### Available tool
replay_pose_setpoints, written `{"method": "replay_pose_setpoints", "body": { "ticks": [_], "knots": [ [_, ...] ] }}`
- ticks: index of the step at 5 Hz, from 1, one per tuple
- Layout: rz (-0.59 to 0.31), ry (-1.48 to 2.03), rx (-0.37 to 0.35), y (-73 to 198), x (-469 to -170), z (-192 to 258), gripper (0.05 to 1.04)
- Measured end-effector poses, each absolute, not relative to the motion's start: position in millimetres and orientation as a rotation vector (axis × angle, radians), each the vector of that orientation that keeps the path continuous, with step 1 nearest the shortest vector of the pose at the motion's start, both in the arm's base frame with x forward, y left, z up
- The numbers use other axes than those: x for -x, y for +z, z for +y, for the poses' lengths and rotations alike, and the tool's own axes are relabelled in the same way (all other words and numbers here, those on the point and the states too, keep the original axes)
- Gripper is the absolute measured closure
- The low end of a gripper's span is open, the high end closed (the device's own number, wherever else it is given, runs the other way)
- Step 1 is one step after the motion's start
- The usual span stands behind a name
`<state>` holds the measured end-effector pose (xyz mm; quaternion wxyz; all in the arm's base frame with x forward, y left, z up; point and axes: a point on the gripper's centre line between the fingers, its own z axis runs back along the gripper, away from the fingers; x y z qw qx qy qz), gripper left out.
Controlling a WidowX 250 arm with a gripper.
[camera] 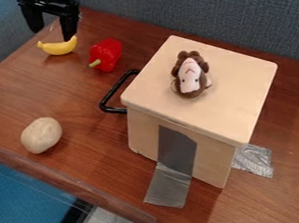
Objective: Move the red pepper to the bottom left side of the table
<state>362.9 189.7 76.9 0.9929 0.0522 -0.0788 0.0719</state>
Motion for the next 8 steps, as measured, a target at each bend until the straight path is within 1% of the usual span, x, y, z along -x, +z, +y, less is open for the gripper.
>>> {"method": "replay_pose_setpoints", "body": {
  "ticks": [1,2,3,4,5,6,7,8],
  "knots": [
    [-0.124,0.150,-0.083,62,-362,187,0.084],
    [-0.125,0.149,-0.042,60,-375,172,0.084],
    [-0.111,0.159,-0.011,52,-393,159,0.084],
    [-0.126,0.182,0.008,52,-407,153,0.083],
    [-0.117,0.174,0.024,45,-414,144,0.084],
    [-0.095,0.172,0.032,35,-415,140,0.084],
    [-0.107,0.163,0.037,36,-418,135,0.084],
    [-0.077,0.168,0.018,24,-420,134,0.118]
  ]
}}
